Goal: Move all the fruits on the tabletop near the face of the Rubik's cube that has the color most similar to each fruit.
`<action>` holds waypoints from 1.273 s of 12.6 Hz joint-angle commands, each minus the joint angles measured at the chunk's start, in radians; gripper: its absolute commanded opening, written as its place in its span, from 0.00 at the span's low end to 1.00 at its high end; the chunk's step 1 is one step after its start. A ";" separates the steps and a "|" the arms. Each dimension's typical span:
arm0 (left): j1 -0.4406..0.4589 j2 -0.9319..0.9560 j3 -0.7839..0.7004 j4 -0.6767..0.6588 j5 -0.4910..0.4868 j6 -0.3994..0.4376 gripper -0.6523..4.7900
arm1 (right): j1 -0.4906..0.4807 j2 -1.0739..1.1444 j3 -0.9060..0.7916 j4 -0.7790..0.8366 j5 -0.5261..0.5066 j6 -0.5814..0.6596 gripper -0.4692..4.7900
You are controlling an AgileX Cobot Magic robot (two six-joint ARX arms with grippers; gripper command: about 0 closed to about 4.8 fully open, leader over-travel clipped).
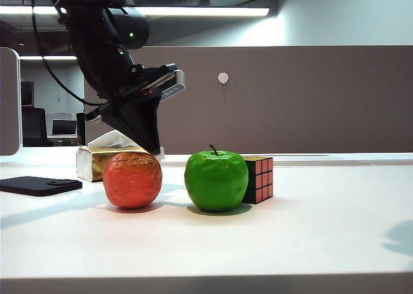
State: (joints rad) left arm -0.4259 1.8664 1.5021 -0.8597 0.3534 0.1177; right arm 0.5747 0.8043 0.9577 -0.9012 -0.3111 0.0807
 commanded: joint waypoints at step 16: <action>0.058 -0.013 0.004 -0.056 -0.275 0.058 0.11 | 0.001 -0.114 0.003 -0.092 -0.216 -0.005 0.09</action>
State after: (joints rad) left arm -0.3676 1.8591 1.5021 -0.9150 0.0467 0.1802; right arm 0.5747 0.7036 0.9581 -1.0042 -0.5167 0.0784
